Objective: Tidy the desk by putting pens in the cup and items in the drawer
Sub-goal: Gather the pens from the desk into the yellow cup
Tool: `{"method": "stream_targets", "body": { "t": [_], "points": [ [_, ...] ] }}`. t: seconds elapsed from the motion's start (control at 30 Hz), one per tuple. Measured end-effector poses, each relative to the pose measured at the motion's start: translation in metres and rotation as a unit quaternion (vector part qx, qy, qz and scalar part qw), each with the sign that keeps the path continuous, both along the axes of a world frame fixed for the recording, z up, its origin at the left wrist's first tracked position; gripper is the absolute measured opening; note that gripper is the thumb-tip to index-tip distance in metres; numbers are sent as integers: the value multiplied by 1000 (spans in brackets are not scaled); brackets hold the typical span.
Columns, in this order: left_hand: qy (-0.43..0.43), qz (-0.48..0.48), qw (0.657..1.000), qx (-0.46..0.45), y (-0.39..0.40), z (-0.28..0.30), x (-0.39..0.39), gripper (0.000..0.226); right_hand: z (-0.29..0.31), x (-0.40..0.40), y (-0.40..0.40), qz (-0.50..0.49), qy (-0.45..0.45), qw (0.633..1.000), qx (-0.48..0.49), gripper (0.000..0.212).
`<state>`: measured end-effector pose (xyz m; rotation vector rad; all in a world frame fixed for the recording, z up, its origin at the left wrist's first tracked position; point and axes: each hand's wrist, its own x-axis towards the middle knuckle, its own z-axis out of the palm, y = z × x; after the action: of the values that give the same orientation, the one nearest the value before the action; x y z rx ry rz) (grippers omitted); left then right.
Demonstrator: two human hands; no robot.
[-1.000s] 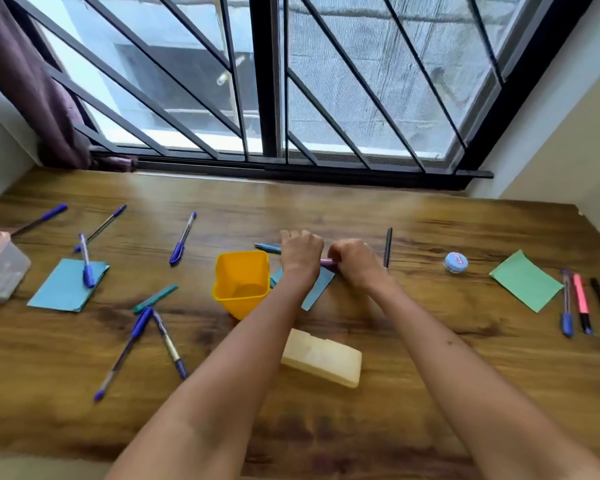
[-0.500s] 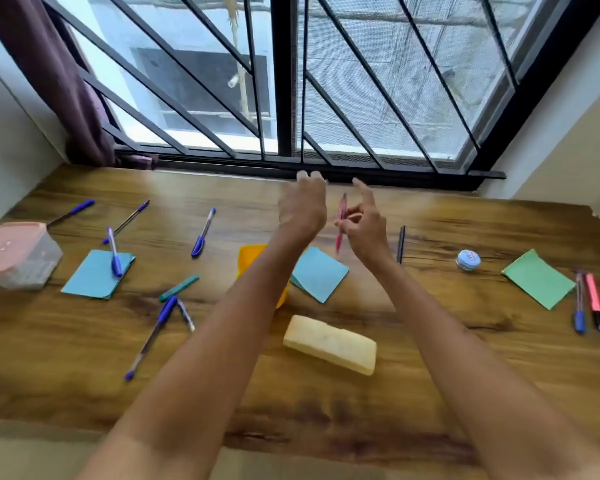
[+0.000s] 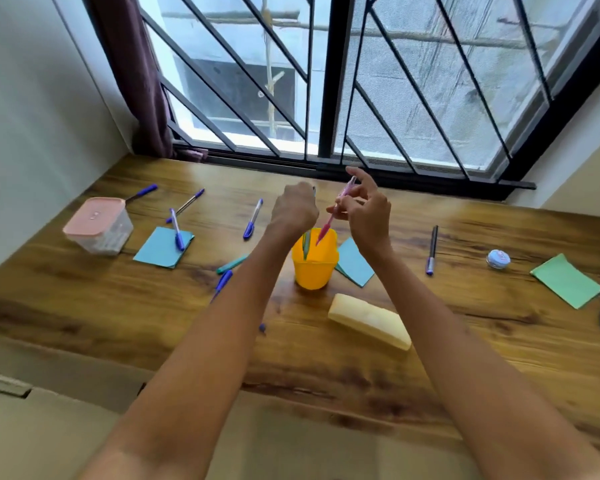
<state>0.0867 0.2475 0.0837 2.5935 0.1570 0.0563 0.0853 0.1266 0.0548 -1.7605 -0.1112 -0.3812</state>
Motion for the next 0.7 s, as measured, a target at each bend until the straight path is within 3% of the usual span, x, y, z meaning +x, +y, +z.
{"method": "stream_targets", "body": {
  "t": [0.13, 0.27, 0.37, 0.5, 0.6, 0.7],
  "points": [
    [44, -10, 999, 18, 12, -18, -16, 29, -13, -9, 5, 1, 51, 984, -173, 39],
    [70, -4, 997, -13, 18, -28, -22, 35, -24, -12, 8, 34, 101, 965, -239, 27],
    [57, 11, 998, -32, 25, -29, -26, 32, -27, -14, 12, 8, 102, 962, -255, 31],
    [35, 110, 993, 7, 42, -24, -33, 26, -17, -22, 31, -65, 7, 959, -276, 28],
    [56, 171, 983, 24, 63, -31, -41, 29, -6, -35, 60, -5, -27, 961, -274, 12],
    [77, 170, 982, -19, 79, -43, -50, 27, -13, -46, 89, 80, 11, 952, -295, 10]
  ]
}}
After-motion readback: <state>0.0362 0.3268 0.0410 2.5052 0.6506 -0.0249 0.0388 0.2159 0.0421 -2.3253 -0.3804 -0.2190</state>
